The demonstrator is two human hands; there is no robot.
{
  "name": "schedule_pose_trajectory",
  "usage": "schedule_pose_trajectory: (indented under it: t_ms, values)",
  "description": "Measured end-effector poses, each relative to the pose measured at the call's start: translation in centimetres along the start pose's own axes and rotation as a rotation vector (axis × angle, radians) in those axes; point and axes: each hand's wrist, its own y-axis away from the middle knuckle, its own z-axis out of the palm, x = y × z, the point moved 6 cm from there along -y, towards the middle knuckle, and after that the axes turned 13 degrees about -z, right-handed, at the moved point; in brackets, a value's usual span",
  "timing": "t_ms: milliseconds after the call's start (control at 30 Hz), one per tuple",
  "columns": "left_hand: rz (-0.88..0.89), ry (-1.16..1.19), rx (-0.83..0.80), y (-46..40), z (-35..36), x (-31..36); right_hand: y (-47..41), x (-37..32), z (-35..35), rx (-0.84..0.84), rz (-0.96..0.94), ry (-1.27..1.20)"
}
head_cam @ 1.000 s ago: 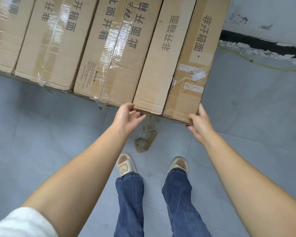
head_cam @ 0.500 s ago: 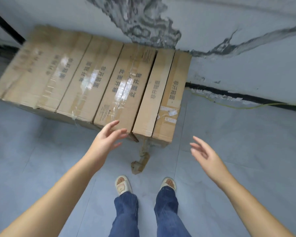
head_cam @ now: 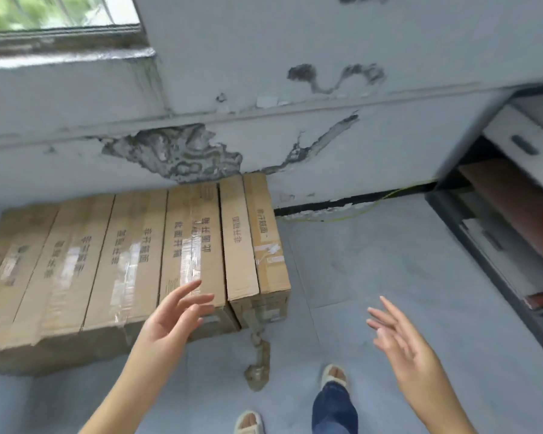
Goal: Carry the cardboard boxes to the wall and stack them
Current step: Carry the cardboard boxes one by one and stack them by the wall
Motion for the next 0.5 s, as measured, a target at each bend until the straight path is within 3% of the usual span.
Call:
schedule_pose_trajectory:
  t_ms: [233,500]
  values:
    - [0.105,-0.148,-0.207,3.4,0.7,-0.2,13.4,-1.9,-4.3,0.436,-0.024,-0.007]
    - [0.211,-0.291,-0.510,9.9,11.5,-1.8,29.6,-2.3,-10.4,0.878,0.009,-0.033]
